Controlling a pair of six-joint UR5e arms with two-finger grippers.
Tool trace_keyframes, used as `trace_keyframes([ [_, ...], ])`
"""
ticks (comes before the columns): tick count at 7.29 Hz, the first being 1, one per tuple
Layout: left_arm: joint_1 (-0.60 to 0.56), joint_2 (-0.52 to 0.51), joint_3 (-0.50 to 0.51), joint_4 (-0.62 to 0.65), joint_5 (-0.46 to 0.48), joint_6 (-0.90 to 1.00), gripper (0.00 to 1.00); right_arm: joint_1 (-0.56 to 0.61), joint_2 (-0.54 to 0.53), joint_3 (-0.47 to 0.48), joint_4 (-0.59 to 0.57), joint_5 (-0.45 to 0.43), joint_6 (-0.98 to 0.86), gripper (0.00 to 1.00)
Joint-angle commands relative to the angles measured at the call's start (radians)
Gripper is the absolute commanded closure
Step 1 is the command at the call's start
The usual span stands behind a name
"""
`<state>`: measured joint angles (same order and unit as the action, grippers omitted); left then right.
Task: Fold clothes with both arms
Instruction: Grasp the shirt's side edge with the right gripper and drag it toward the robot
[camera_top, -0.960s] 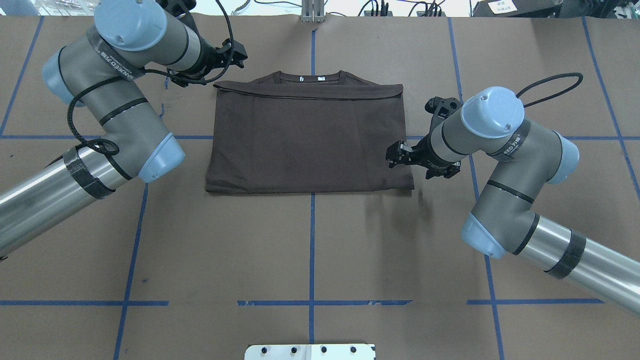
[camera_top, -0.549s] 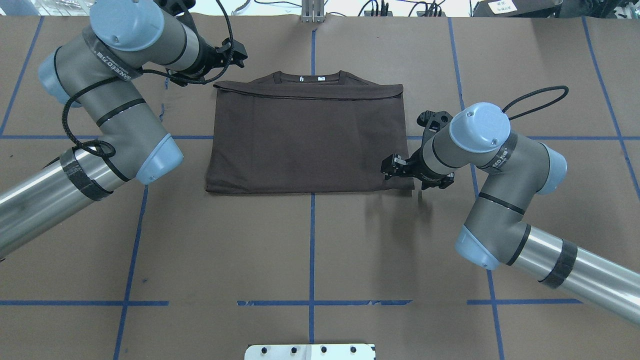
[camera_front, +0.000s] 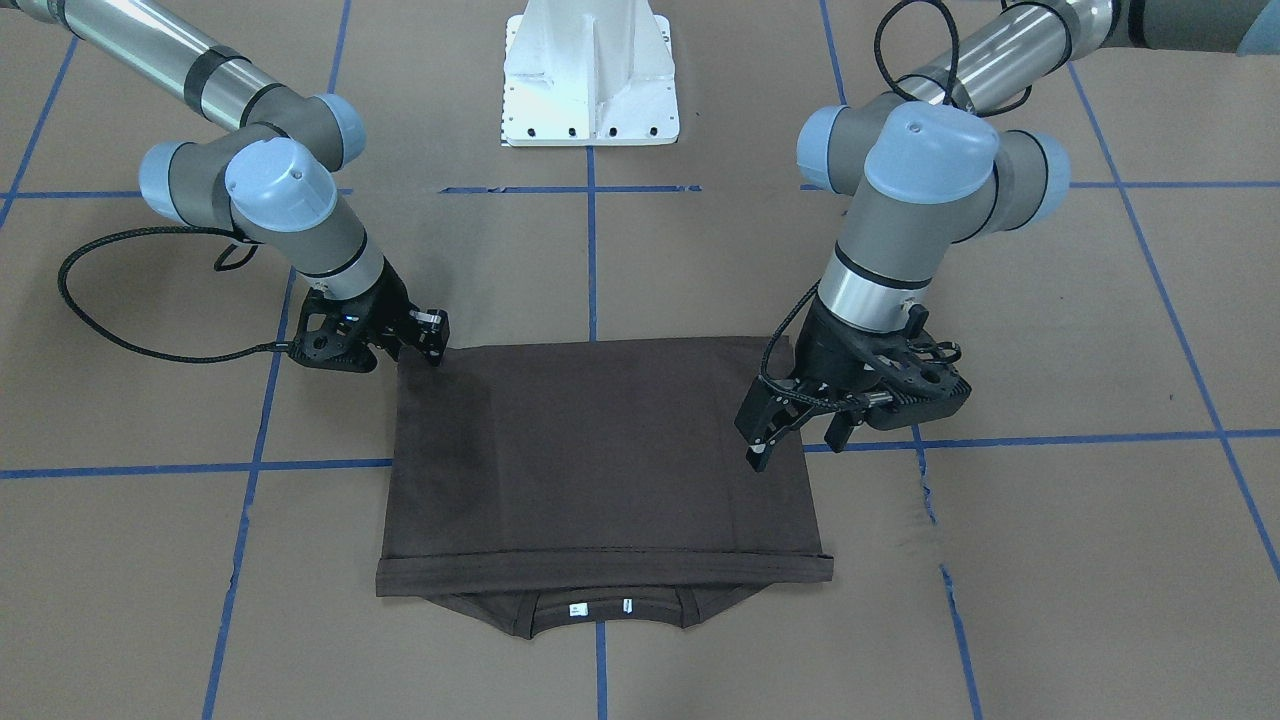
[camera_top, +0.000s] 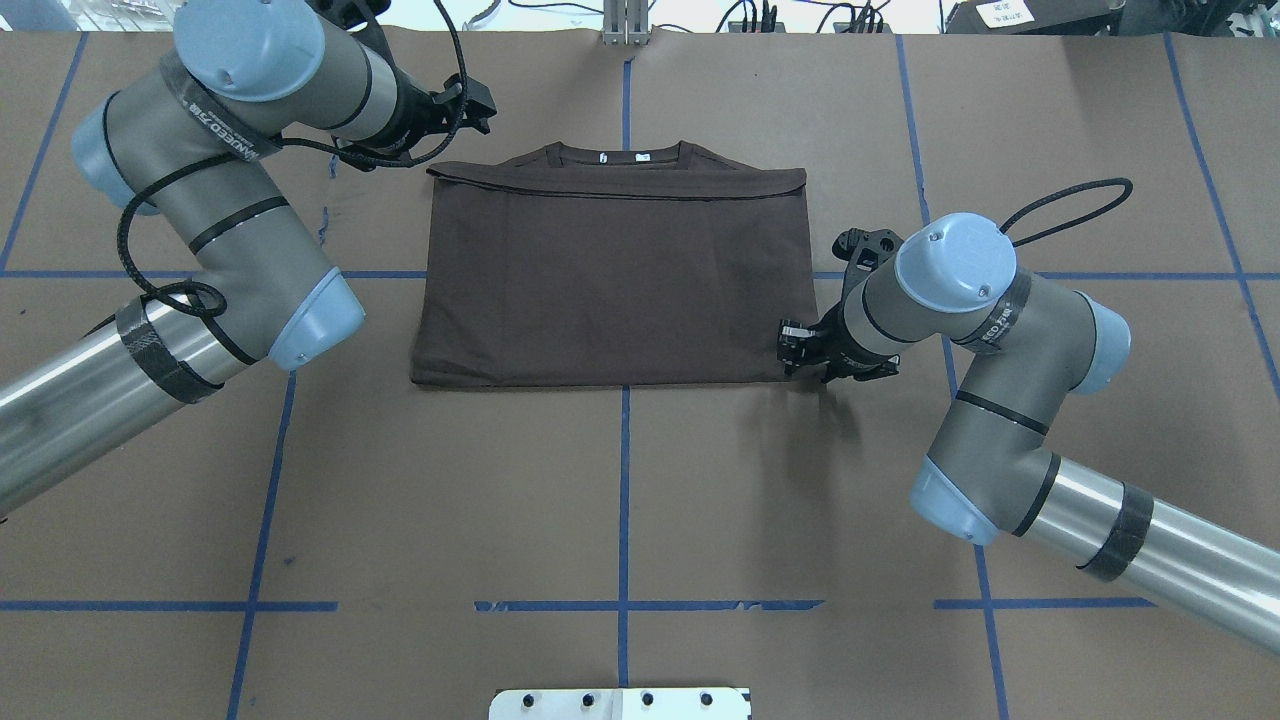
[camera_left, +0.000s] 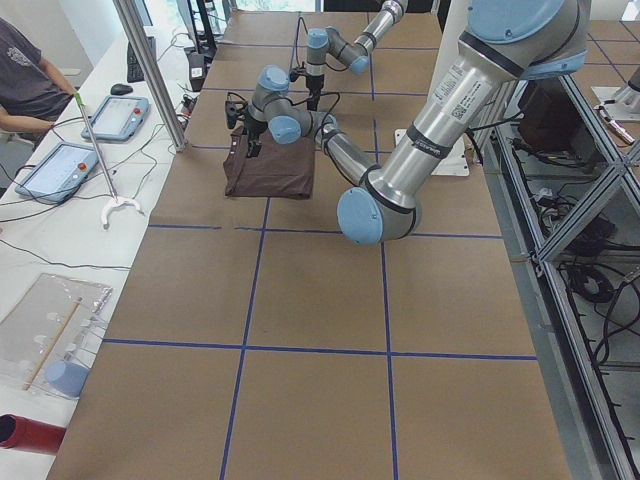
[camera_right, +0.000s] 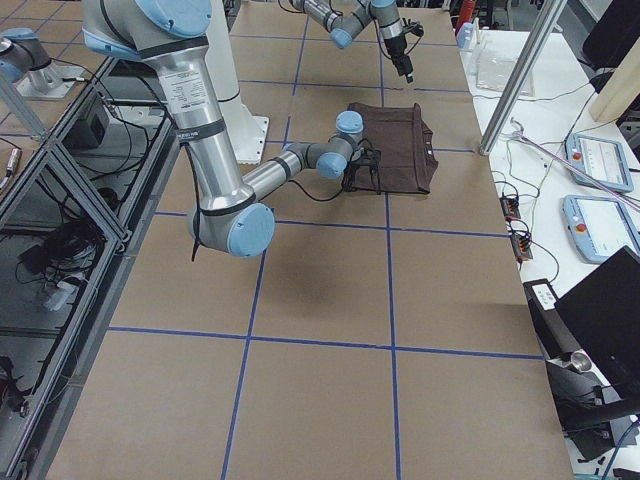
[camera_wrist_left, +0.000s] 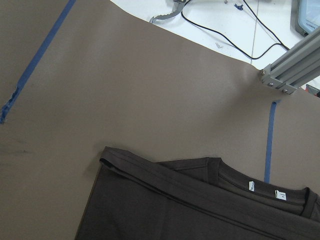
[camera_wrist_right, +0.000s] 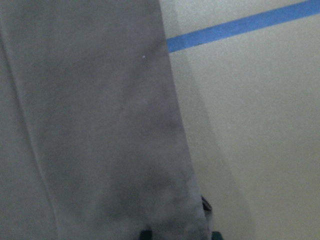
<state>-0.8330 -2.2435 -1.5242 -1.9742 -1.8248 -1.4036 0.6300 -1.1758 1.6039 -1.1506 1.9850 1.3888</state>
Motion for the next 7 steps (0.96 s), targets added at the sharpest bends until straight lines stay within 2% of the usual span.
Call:
trace_keyframes([
  [1,0.002,-0.001,-0.005,-0.002,-0.001,0.000,0.00,0.000,-0.014,0.008,0.002,-0.003,-0.001,1.00],
  [2,0.000,-0.004,-0.008,0.000,-0.001,0.000,0.00,0.005,-0.019,0.028,0.002,0.000,0.001,1.00],
  [4,0.000,-0.002,-0.027,0.001,-0.001,0.000,0.00,-0.041,-0.124,0.161,-0.003,0.008,0.004,1.00],
  [6,0.000,-0.001,-0.045,0.003,-0.001,-0.008,0.00,-0.196,-0.330,0.391,-0.001,-0.008,0.088,1.00],
  [7,0.005,0.004,-0.069,0.005,-0.001,-0.011,0.00,-0.310,-0.387,0.469,-0.001,-0.049,0.178,1.00],
])
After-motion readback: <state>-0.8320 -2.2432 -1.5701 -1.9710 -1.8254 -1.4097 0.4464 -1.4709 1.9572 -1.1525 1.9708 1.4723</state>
